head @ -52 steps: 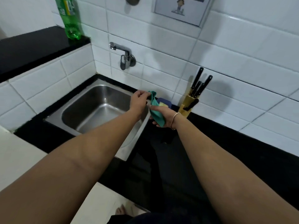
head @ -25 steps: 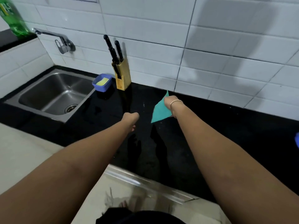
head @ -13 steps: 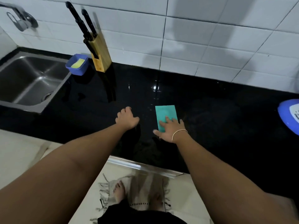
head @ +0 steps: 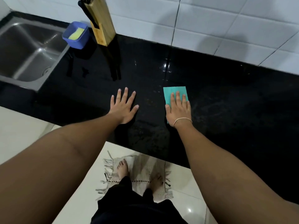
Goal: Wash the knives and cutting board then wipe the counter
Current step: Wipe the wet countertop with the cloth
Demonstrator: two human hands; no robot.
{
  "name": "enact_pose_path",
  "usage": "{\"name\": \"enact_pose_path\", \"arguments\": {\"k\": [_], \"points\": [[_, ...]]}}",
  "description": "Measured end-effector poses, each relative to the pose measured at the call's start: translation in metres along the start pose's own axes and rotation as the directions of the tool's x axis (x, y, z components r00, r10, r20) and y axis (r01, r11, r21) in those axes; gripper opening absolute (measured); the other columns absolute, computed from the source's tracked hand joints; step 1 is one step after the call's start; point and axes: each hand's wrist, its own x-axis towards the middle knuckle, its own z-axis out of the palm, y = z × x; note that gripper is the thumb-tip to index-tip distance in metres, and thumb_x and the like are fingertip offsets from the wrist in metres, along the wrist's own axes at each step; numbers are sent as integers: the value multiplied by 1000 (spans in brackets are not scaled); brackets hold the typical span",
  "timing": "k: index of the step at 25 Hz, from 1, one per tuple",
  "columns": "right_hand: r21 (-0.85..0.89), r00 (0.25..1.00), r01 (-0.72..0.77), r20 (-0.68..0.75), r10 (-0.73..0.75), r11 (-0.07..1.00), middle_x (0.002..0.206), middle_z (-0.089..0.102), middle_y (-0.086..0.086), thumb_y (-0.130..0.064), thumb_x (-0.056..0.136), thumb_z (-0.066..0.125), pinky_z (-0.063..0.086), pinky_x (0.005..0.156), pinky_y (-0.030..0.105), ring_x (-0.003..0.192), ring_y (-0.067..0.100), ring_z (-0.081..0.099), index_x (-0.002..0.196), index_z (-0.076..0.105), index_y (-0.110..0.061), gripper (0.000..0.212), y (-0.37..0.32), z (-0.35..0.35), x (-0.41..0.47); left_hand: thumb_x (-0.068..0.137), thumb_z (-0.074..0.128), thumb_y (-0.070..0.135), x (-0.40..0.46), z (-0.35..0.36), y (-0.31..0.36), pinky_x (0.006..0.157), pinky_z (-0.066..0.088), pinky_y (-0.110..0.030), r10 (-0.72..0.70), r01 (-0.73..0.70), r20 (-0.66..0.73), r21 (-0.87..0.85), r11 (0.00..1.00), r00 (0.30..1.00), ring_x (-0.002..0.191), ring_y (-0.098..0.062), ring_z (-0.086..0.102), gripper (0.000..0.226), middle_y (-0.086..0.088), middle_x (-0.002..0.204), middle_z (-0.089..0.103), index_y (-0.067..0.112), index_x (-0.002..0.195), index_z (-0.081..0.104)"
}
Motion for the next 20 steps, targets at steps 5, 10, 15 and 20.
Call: {"name": "enact_pose_path", "arguments": {"k": [5,10,15,20], "points": [[-77,999,-2,34,4,997,166,-9,3,-47,102,14,-3,122,51,151,29,-12,158,-4,-23,63,17,-15,53,92,7,73,9,1,-6,118,-12,-55,4,-5,29,11,1000,1000,147,-29,-30,73,1,163,-28,43,152,-20],[-106,999,0,-40,-4,994,166,-5,4,-48,102,10,-1,122,51,152,30,-8,158,0,-22,63,20,-10,60,93,5,71,5,6,-6,119,-8,-56,37,-34,-75,38,999,996,150,-32,-23,72,-2,166,-19,38,156,-13],[-97,998,-36,-47,31,995,166,-5,5,-46,103,11,-1,123,51,152,32,-7,158,0,-20,61,10,-8,44,98,13,65,3,4,-8,119,-11,-55,70,-70,-60,4,998,996,150,-32,-23,70,-4,166,-19,34,157,-9],[-81,987,-154,-68,148,985,166,-2,8,-45,104,13,2,122,53,152,34,-3,158,1,-18,61,-26,14,-12,102,32,51,1,-3,-18,120,-9,-52,157,-157,-12,-92,983,988,151,-33,-19,69,-6,167,-13,28,160,1]]}}
